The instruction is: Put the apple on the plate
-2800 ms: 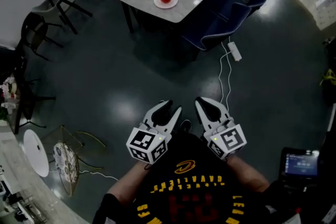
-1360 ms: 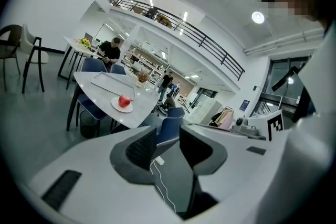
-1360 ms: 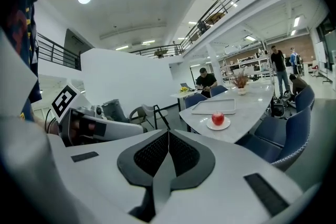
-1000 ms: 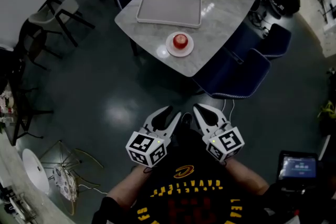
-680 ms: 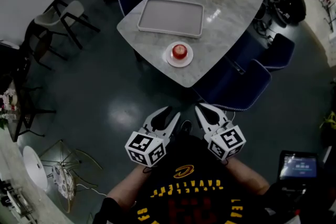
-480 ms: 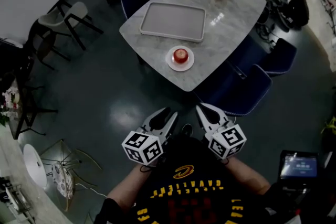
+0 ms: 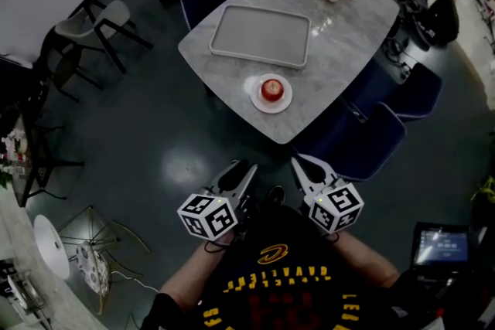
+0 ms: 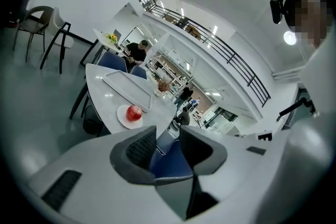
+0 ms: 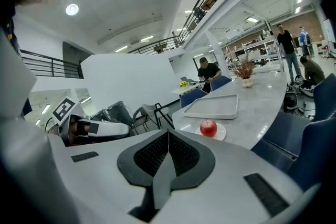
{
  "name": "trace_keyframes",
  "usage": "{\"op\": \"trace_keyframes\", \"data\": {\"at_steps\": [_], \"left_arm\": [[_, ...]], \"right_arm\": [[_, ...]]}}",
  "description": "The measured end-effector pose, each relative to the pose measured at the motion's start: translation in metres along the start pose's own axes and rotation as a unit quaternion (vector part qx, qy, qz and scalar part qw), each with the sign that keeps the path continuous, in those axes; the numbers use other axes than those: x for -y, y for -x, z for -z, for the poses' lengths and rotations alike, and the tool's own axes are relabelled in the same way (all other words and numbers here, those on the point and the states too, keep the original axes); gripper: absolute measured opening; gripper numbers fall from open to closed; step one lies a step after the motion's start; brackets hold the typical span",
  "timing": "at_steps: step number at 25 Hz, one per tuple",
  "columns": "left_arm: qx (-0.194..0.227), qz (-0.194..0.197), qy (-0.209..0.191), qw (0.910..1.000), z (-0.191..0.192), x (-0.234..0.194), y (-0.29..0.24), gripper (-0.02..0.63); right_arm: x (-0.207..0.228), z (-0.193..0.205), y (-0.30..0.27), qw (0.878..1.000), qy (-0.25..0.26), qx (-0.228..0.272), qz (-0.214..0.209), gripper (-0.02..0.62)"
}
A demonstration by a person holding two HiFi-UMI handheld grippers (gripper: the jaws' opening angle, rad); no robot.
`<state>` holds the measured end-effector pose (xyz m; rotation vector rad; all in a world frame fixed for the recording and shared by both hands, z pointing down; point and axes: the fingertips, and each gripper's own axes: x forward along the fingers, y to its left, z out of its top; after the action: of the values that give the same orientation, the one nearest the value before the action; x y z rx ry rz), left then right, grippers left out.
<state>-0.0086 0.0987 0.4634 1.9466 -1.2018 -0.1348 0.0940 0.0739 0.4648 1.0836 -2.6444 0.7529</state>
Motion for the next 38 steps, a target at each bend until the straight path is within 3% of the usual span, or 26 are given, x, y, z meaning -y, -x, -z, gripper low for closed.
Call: {"op": "trace_keyframes", "data": {"at_steps": [14, 20, 24, 31, 38], "left_arm": [[-0.052, 0.025, 0.008, 0.9983, -0.069, -0.084, -0.051, 0.140], [-0.099, 0.038, 0.001, 0.9944, -0.078, -0.122, -0.090, 0.140], [-0.125, 0.040, -0.009, 0.9913, -0.078, -0.138, -0.113, 0.140], [-0.173, 0.010, -0.003, 0.9848, -0.060, -0.168, -0.166, 0.140], [-0.230, -0.045, 0.026, 0.9717, -0.022, -0.202, -0.224, 0.140]], "right_arm": [[0.046, -0.022, -0.086, 0.995, -0.001, -0.020, 0.095, 0.008], [0.086, -0.009, -0.114, 0.987, -0.085, -0.036, 0.133, 0.009], [0.114, -0.010, -0.118, 0.981, -0.095, -0.039, 0.162, 0.049], [0.164, 0.013, -0.150, 0.980, -0.069, -0.098, 0.158, 0.051], [0.223, 0.056, -0.184, 0.966, -0.104, -0.177, 0.155, 0.051]]}}
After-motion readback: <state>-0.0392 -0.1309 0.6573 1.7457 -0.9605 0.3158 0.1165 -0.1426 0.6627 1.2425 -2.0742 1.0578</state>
